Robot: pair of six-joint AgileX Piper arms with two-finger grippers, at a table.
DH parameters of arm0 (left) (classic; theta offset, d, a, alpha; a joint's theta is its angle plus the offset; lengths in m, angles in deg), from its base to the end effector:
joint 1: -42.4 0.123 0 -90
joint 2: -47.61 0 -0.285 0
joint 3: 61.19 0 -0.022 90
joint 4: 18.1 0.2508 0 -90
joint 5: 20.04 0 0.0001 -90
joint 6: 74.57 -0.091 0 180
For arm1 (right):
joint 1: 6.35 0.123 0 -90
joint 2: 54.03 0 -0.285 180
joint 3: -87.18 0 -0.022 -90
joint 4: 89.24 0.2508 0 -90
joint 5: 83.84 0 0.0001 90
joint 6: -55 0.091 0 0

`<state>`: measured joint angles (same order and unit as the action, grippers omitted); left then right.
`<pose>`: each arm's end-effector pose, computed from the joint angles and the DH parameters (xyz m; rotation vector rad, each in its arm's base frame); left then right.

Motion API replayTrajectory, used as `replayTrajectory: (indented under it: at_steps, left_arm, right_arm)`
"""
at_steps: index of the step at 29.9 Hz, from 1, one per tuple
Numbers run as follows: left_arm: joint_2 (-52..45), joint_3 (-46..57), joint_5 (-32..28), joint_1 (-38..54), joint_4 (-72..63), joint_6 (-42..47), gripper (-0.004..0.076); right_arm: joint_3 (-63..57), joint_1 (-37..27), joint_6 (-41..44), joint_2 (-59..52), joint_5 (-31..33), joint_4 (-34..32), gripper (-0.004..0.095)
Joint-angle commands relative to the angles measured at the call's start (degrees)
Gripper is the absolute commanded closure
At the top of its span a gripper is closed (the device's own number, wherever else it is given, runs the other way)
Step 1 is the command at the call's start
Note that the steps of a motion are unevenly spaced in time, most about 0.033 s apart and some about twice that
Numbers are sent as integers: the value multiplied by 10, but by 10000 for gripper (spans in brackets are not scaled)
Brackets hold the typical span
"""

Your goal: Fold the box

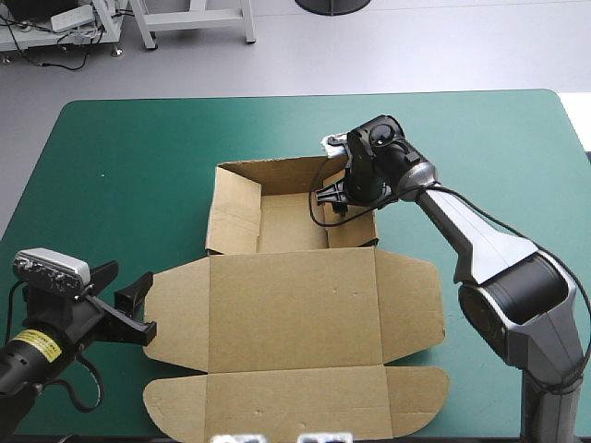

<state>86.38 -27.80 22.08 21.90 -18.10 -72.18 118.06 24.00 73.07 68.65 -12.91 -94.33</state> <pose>0.0868 -0.0325 0.3617 0.3154 1.9788 -0.2568 0.3768 0.2118 0.2904 -0.3256 2.8115 0.0621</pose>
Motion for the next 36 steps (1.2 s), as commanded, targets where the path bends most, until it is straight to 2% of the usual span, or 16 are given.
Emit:
replayTrajectory:
  at_steps: [1, 2, 3, 5, 7, 9, 12, 16, 23, 29, 36]
  left_arm:
    - [2, -14, -37, -4, 4, 0, 339]
    - [2, -14, -37, -4, 4, 0, 339]
    - [2, -14, -37, -4, 4, 0, 339]
    - [2, -14, -37, -4, 4, 0, 339]
    - [2, -14, -35, -4, 0, 0, 339]
    - [2, -14, -33, -4, 0, 0, 343]
    - [2, -14, -29, -4, 0, 0, 386]
    - [2, -14, -19, -4, 0, 0, 485]
    - [2, -14, -17, -4, 4, -2, 731]
    - [2, -14, -20, -4, 7, -3, 729]
    - [2, -14, -20, -4, 9, -7, 729]
  right_arm:
    - [17, -4, -3, -30, 7, -10, 294]
    - [17, -5, -4, -30, 7, -10, 329]
    - [17, -9, -4, -29, 7, -10, 405]
    - [17, -12, -6, -24, 7, -10, 564]
    - [17, -15, -15, -20, 7, -3, 812]
    - [17, -16, -20, -20, 7, -3, 927]
    - [17, -20, -29, -20, 7, -6, 928]
    - [17, -48, -59, -31, 8, -11, 928]
    - [17, -170, -96, -65, 8, -15, 927]
    - [17, -315, -105, -100, 8, -9, 927]
    - [17, -436, -105, -110, 8, -9, 927]
